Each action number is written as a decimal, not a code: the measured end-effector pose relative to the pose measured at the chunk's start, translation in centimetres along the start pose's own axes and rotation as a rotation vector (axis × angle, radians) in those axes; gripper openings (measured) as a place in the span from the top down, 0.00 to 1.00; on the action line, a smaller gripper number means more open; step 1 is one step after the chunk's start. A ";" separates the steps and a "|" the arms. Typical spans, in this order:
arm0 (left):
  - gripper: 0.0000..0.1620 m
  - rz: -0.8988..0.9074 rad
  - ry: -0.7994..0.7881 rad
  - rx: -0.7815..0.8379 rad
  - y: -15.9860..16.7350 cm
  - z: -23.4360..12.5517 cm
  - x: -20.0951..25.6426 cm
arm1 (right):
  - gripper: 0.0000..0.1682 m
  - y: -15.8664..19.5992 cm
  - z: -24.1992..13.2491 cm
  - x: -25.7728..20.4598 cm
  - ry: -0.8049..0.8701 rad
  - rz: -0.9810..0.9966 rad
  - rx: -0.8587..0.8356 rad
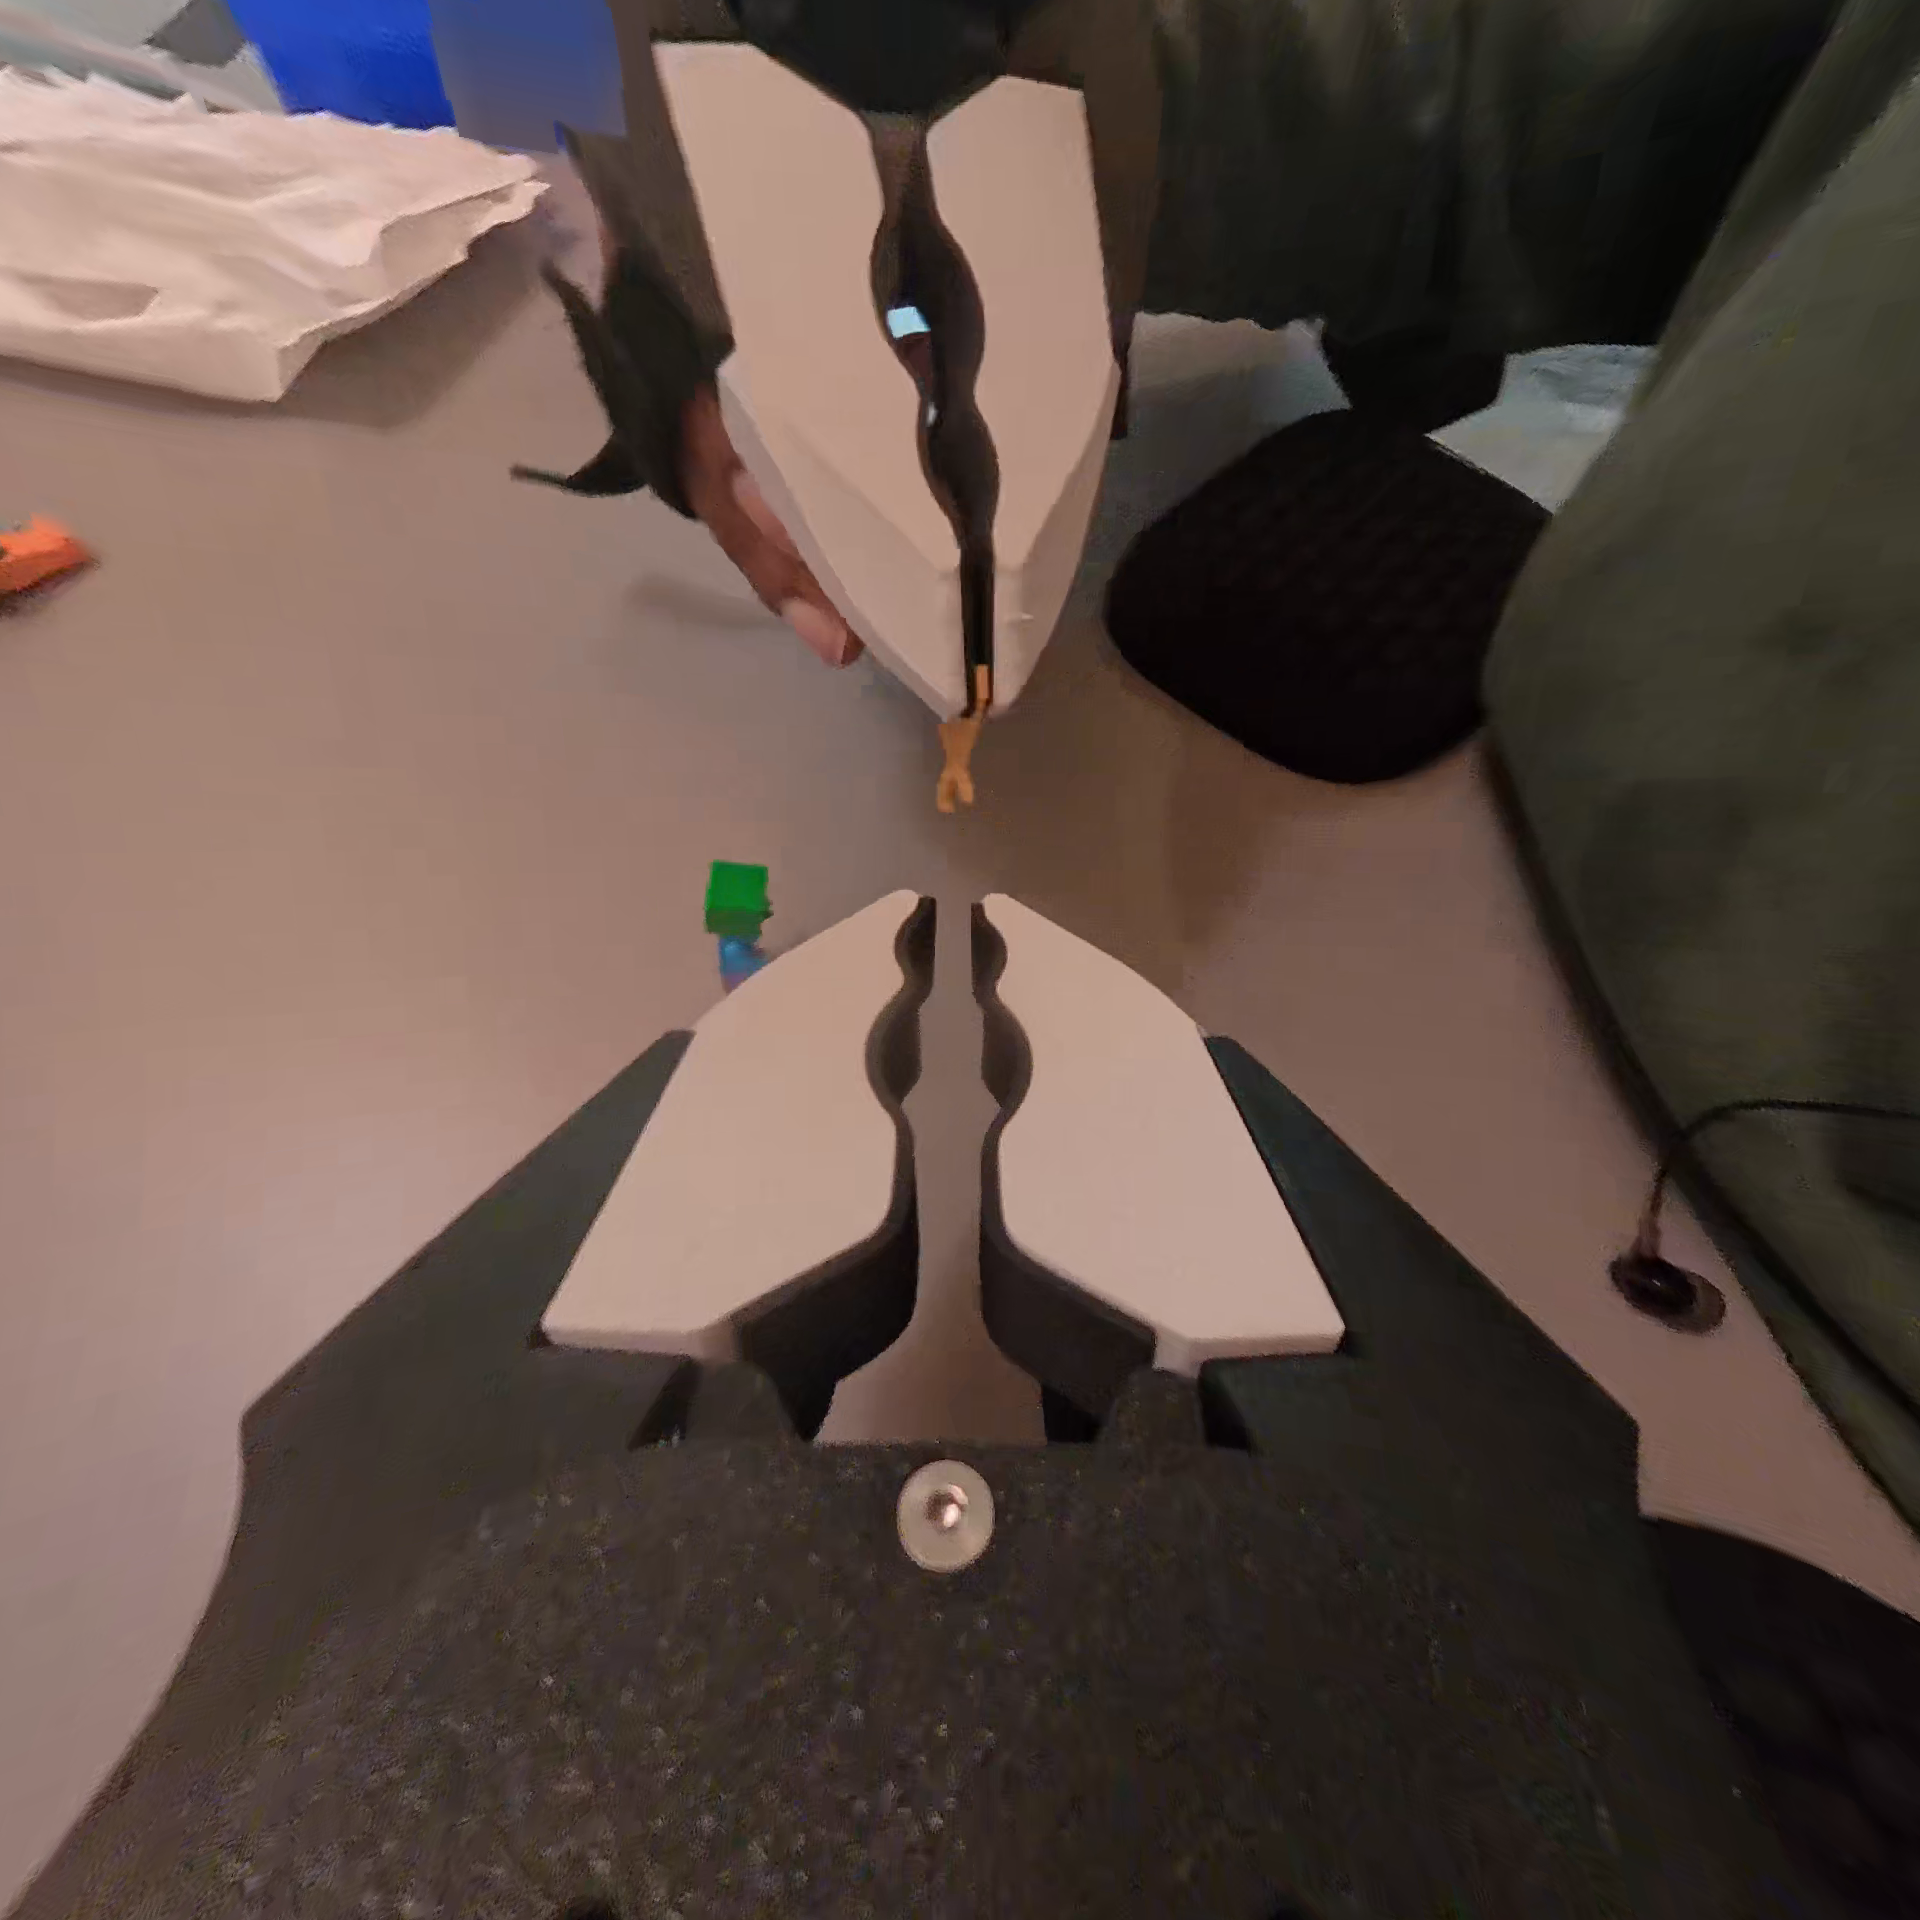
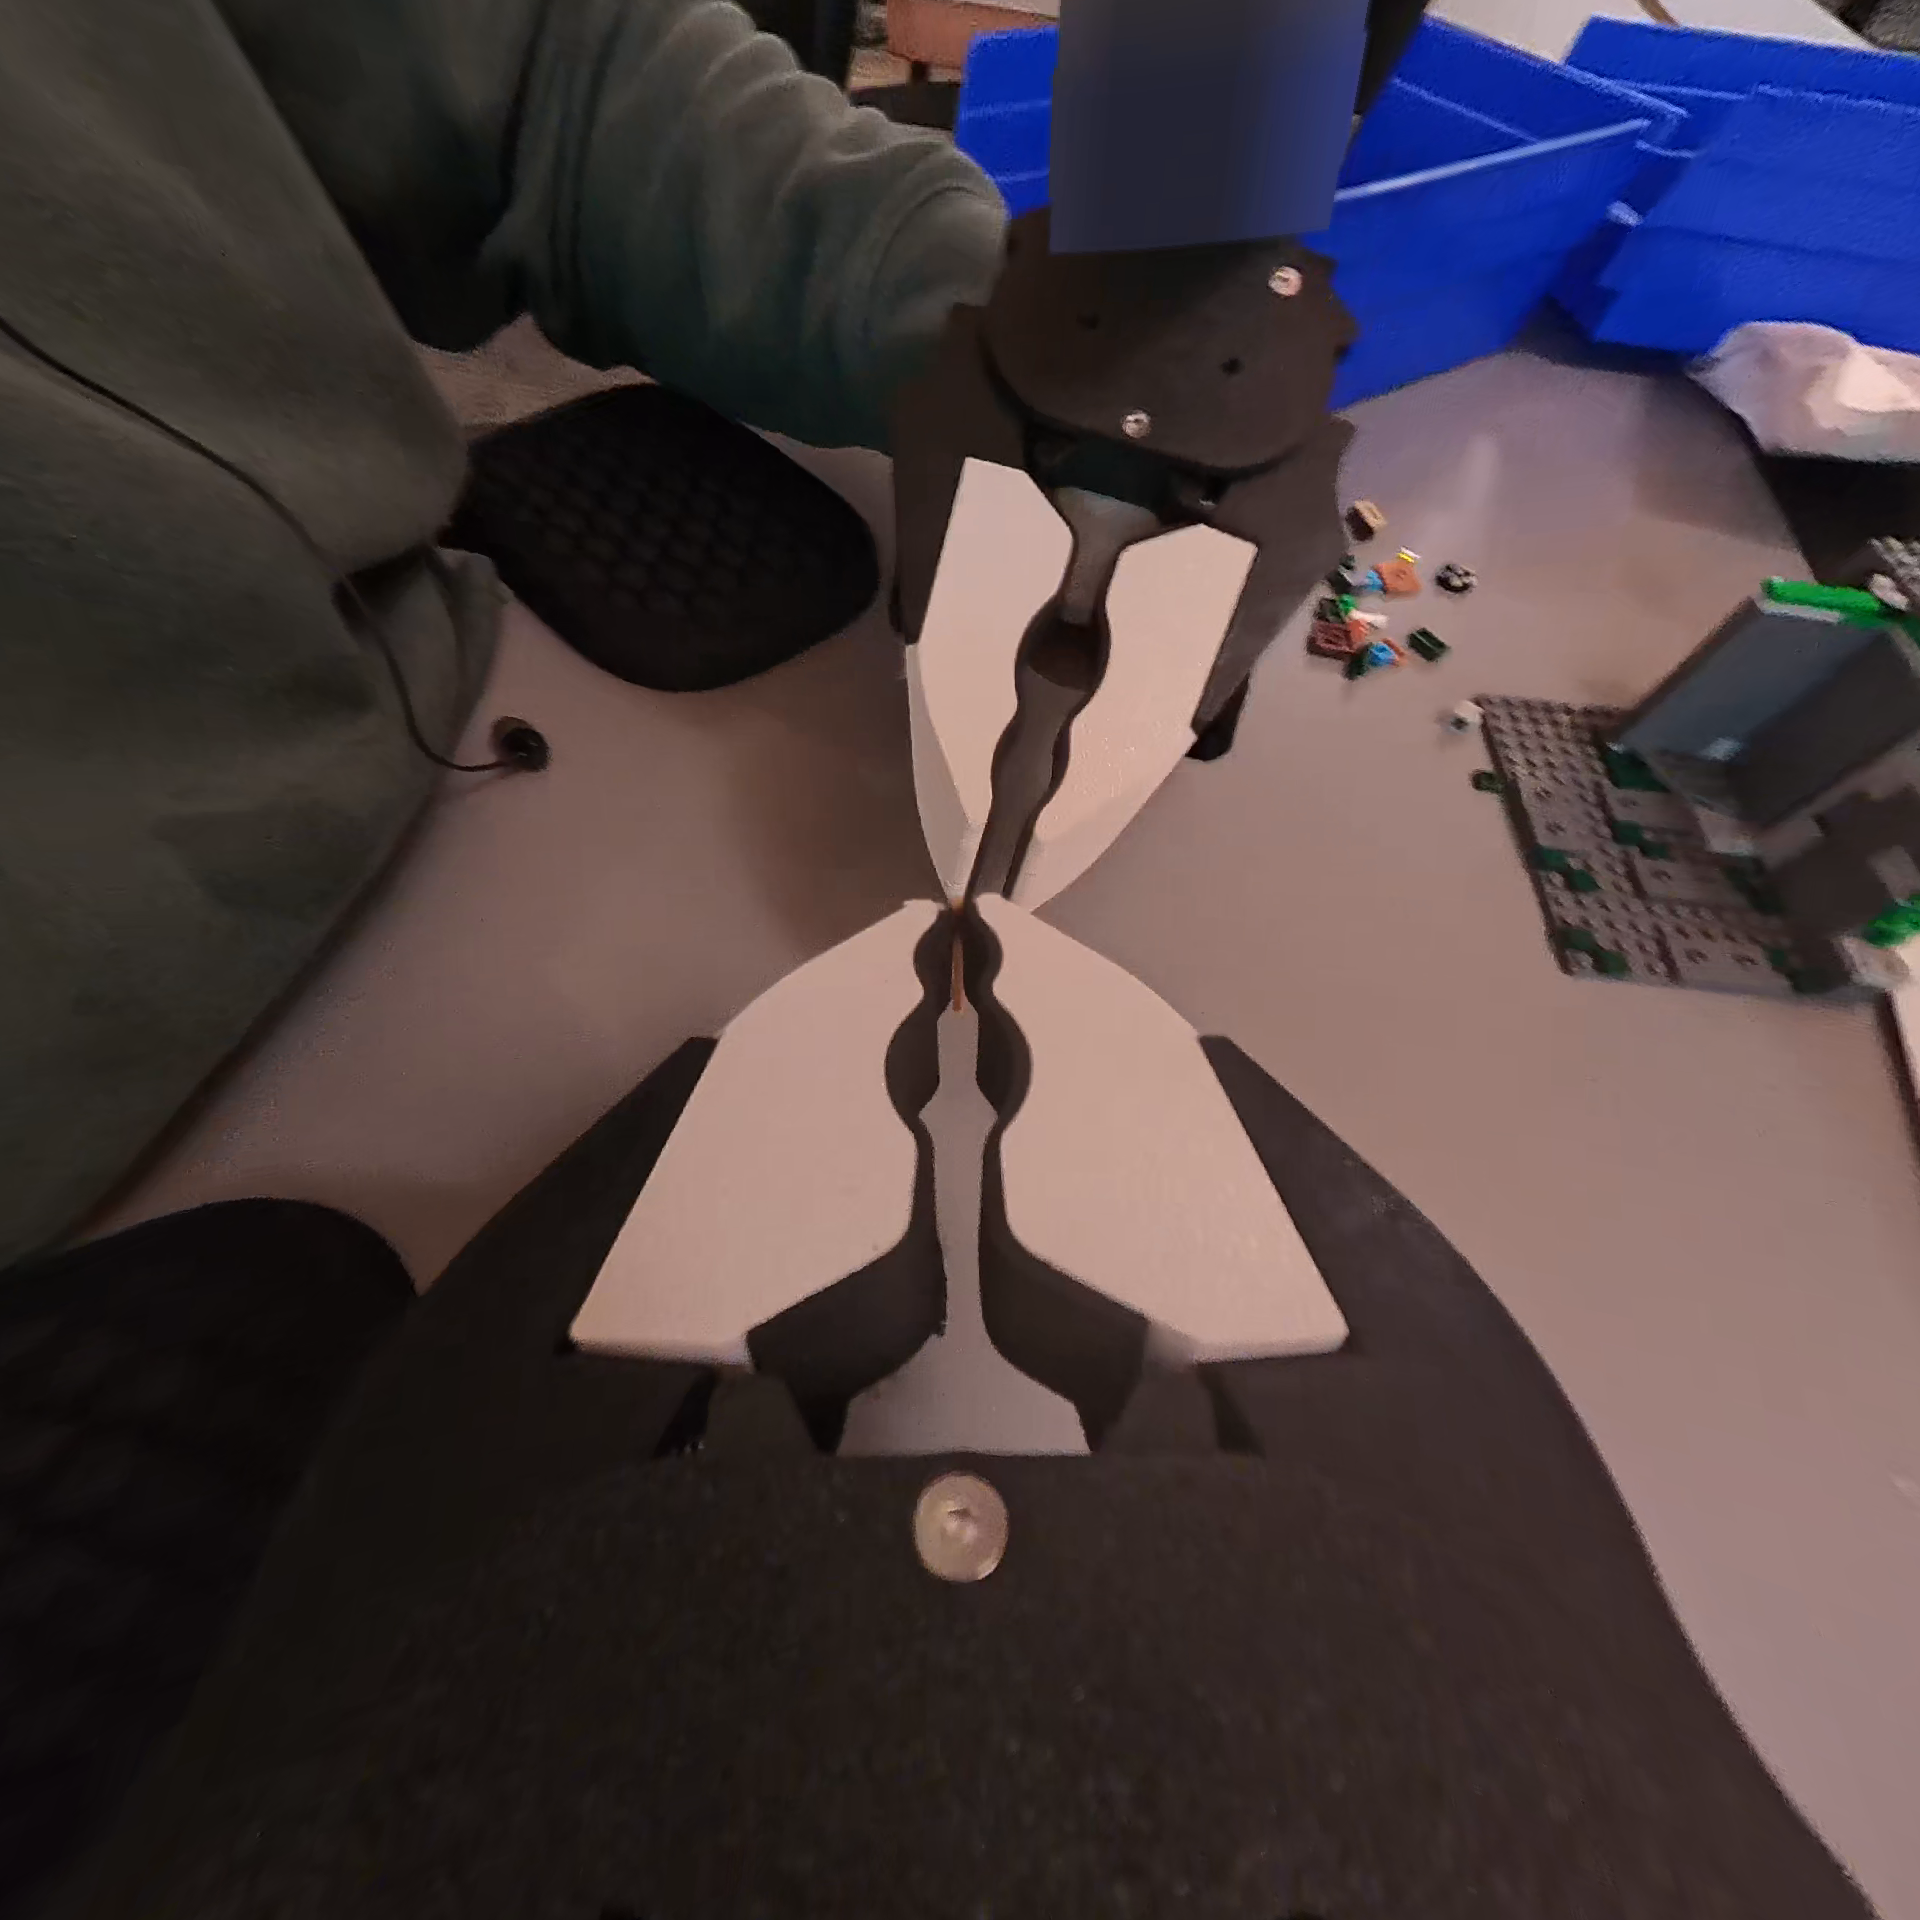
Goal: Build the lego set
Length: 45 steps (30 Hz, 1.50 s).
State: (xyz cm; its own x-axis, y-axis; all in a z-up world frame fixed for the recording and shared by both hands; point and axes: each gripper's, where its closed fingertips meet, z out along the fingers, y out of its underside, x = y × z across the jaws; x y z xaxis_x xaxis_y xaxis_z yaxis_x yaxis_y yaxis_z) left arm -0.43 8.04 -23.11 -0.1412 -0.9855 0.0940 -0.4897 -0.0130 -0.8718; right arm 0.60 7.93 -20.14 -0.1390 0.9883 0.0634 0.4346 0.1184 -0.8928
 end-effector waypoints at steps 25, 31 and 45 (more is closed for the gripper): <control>0.79 0.158 -0.286 -0.174 3.5 3.9 -4.5 | 0.99 3.7 2.6 2.1 0.136 -0.052 -0.009; 0.79 0.160 -0.292 -0.149 3.2 3.7 -4.7 | 0.99 4.2 2.9 2.1 0.163 -0.093 -0.034; 0.85 0.183 -0.295 -0.168 3.3 4.0 -4.8 | 1.00 4.9 2.6 2.3 0.182 -0.140 -0.053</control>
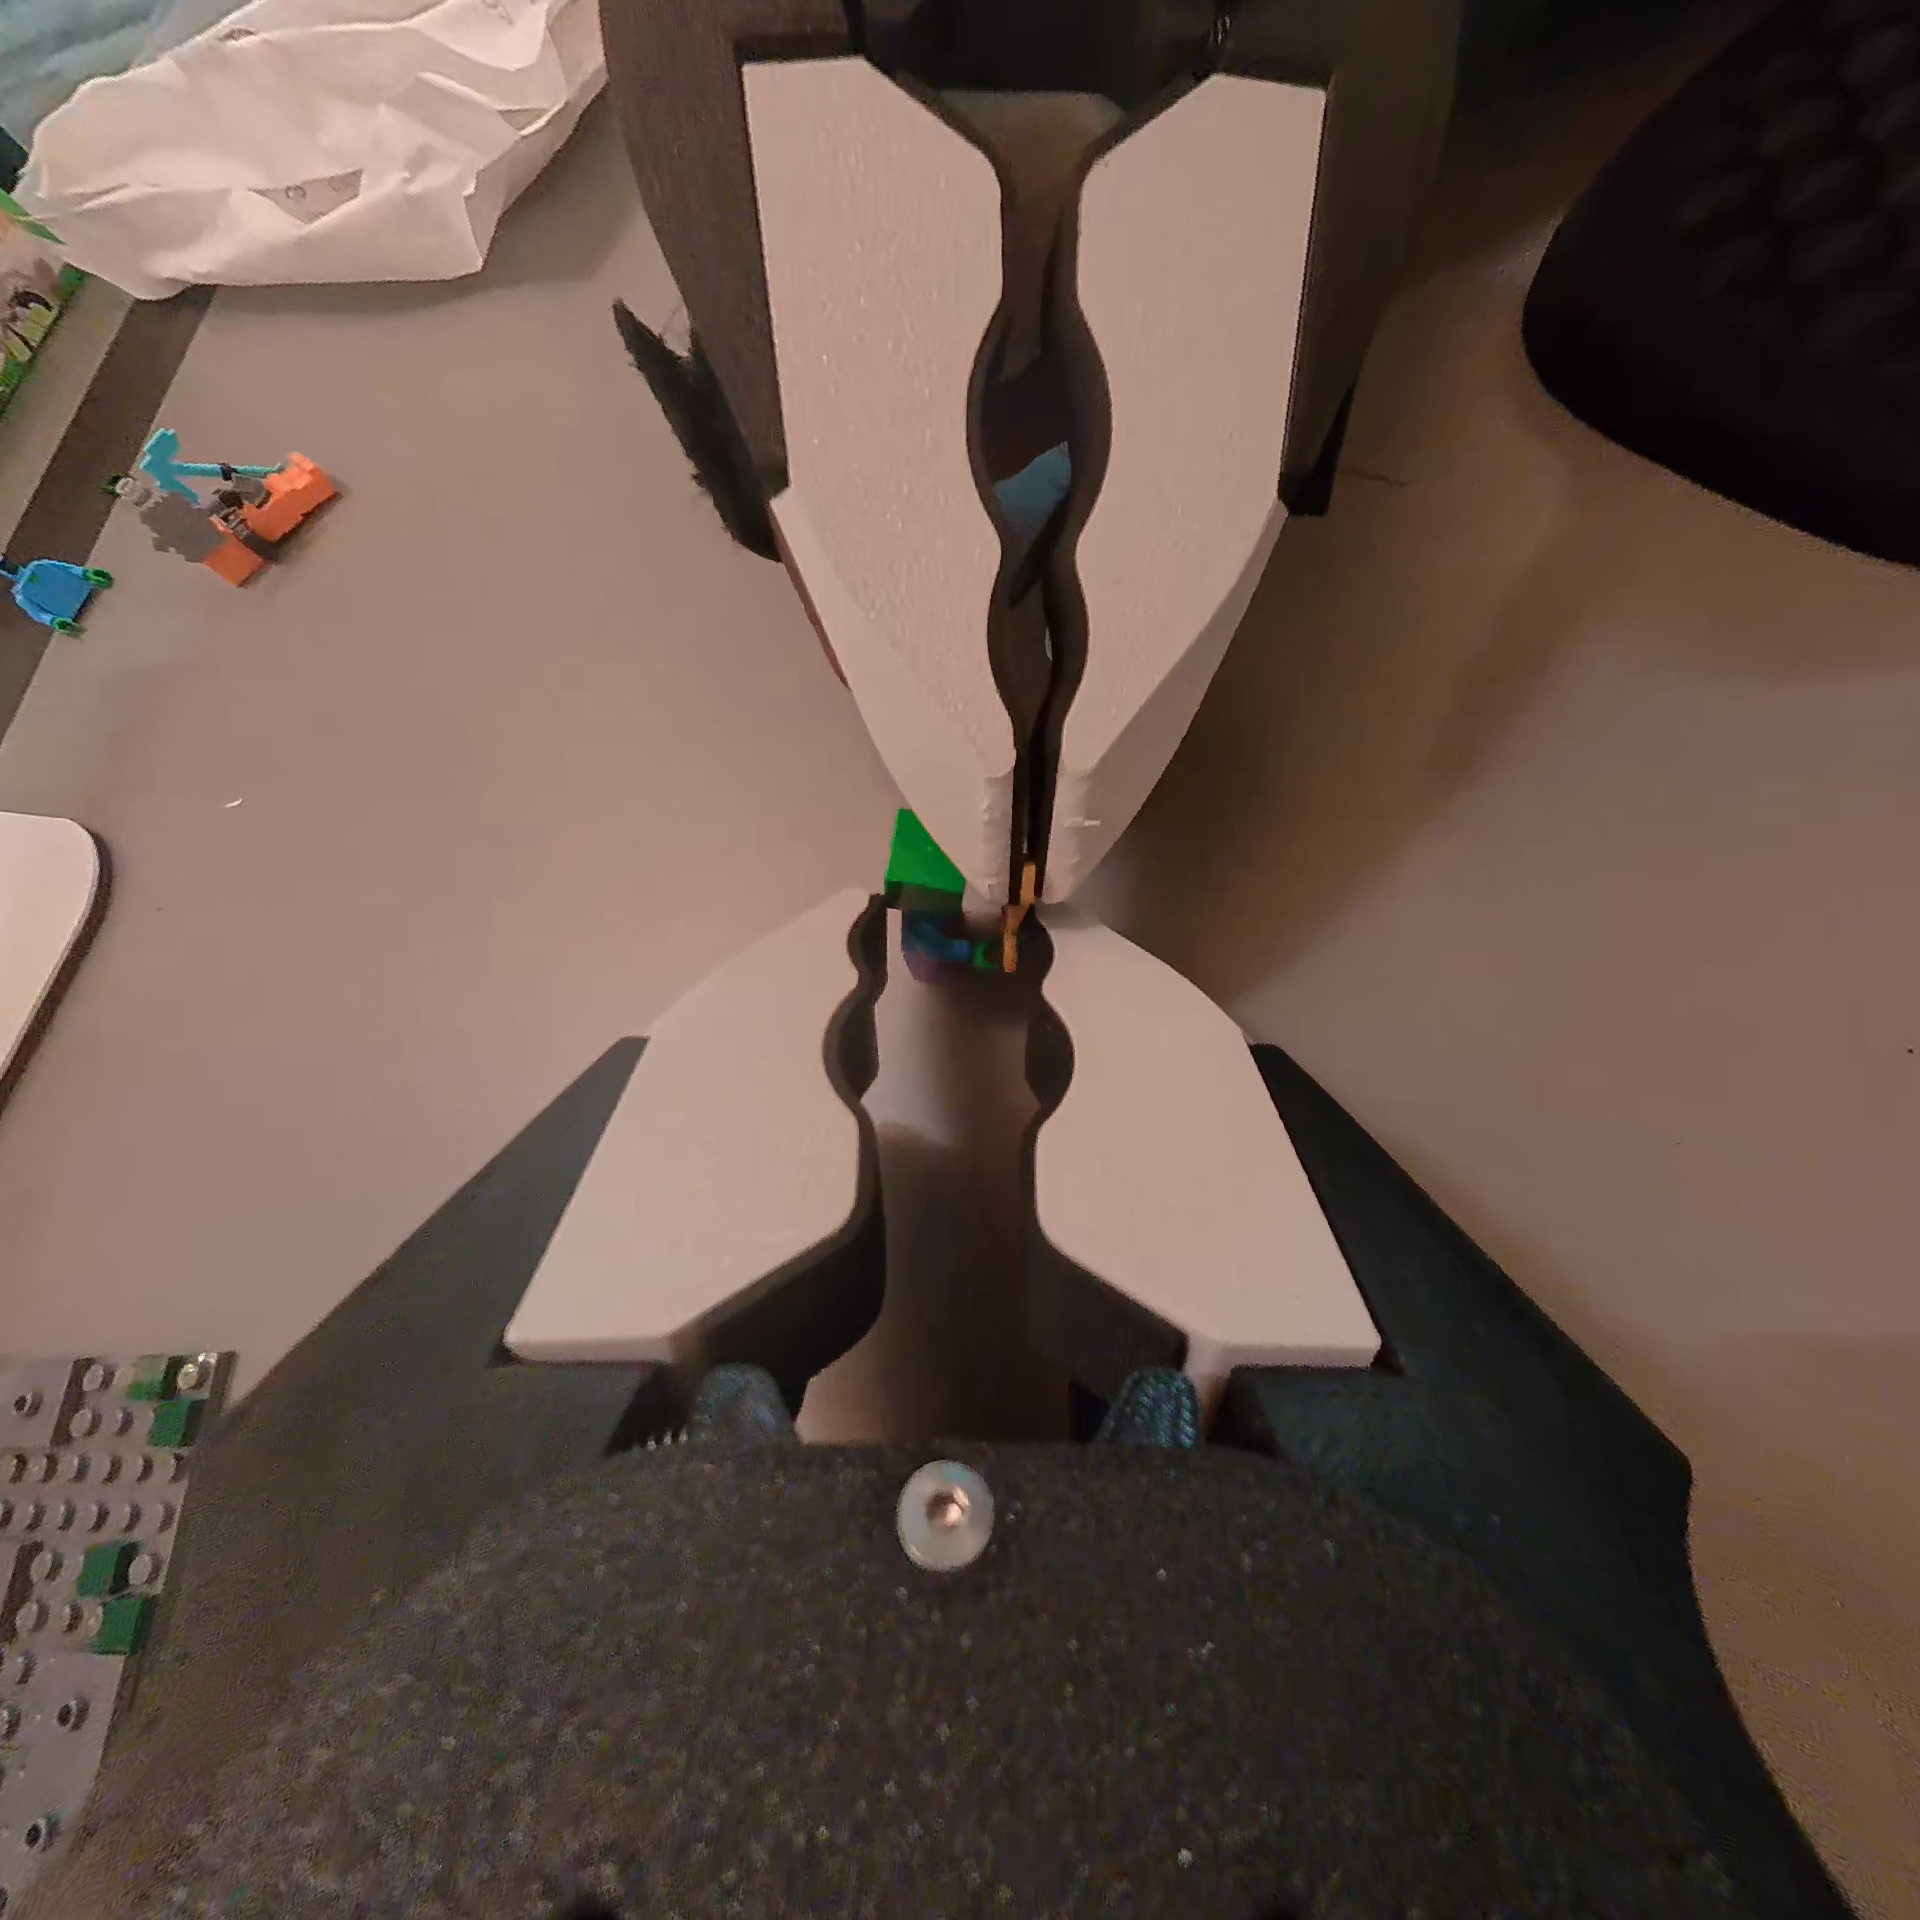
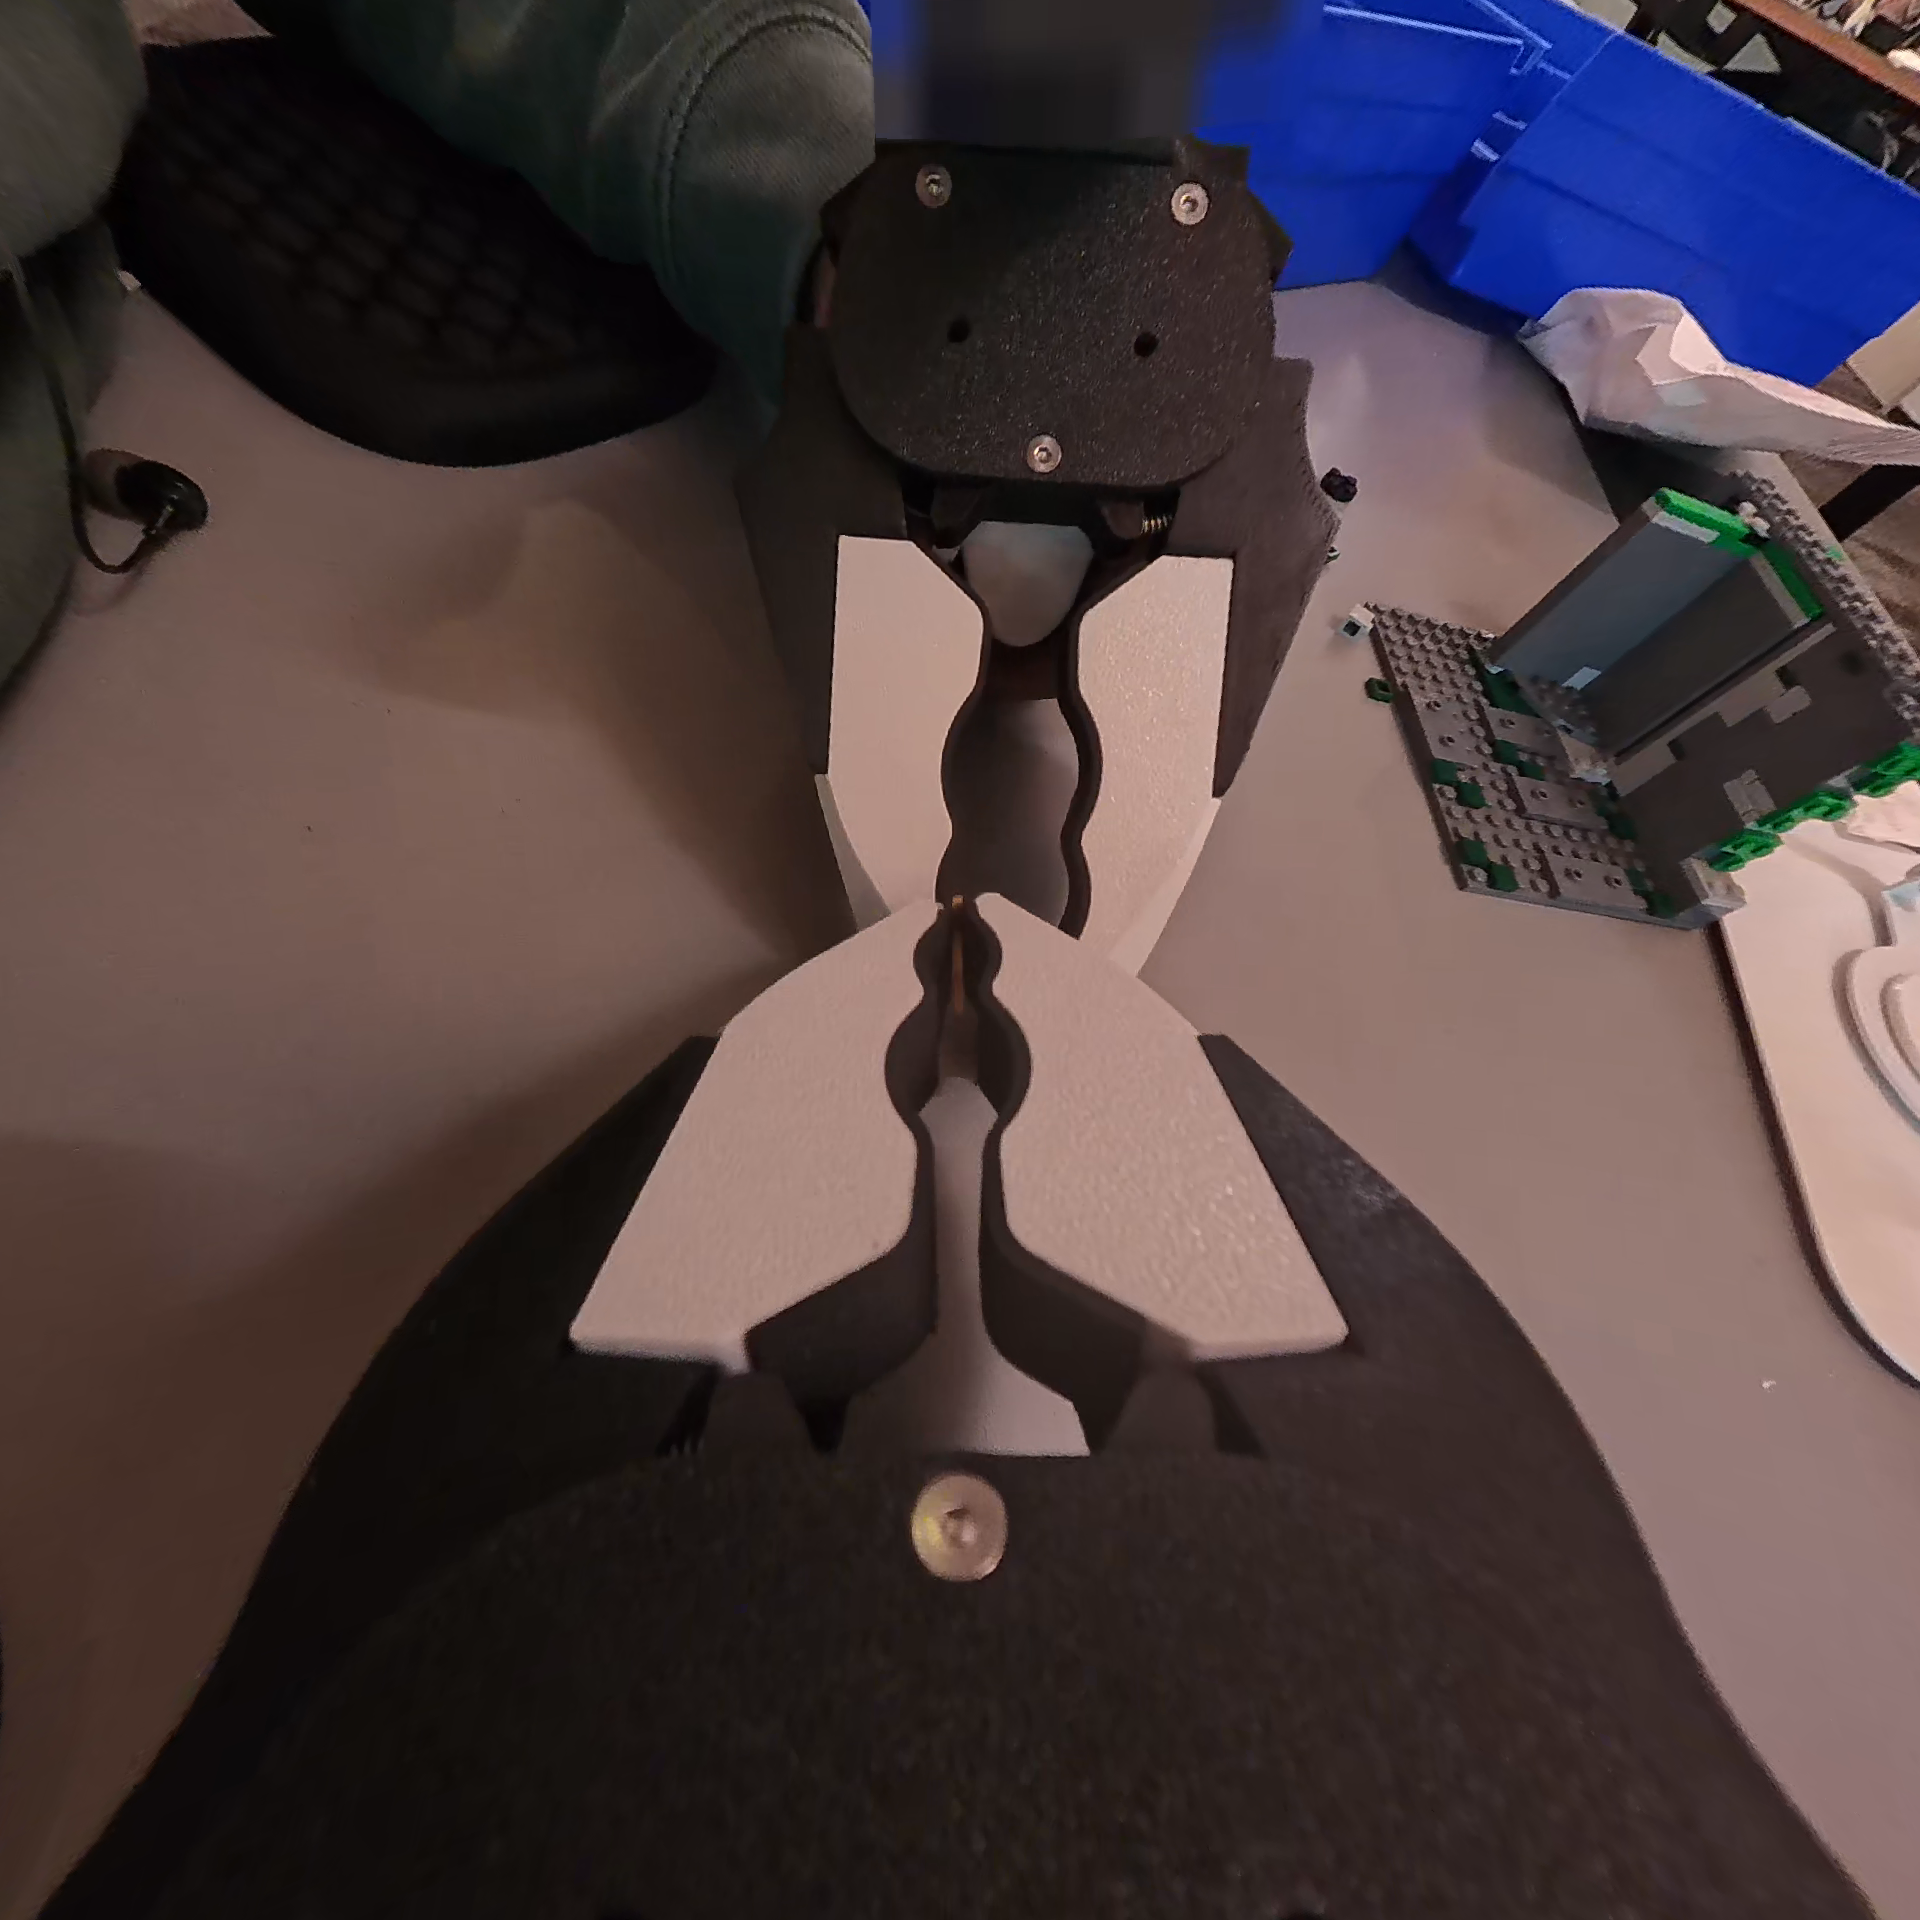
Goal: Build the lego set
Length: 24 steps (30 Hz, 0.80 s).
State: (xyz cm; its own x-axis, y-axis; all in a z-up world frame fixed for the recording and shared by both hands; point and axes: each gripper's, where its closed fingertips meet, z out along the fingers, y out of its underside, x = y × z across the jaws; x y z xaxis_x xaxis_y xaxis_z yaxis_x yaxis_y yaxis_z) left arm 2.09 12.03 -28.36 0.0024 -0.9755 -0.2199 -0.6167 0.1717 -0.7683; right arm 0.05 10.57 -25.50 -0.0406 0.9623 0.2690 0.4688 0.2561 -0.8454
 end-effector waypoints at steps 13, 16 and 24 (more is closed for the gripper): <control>0.84 -0.016 0.036 -0.013 0.2 0.1 0.3 | 1.00 0.0 -0.2 0.3 0.018 -0.004 0.020; 0.84 -0.015 0.044 -0.016 0.3 0.2 0.3 | 1.00 -0.1 -0.6 0.9 0.027 0.007 0.023; 0.83 -0.066 0.058 -0.023 0.3 0.4 -0.2 | 0.99 -0.2 -1.0 1.5 0.009 0.051 0.045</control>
State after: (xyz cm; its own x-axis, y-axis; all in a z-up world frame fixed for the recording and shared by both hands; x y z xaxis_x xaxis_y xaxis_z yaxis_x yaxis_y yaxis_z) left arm 2.26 12.35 -28.81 -0.0014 -0.9911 -0.1332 -0.6348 0.1038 -0.7656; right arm 0.78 11.90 -24.46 -0.0100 0.9734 0.2287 0.4300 0.2107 -0.8779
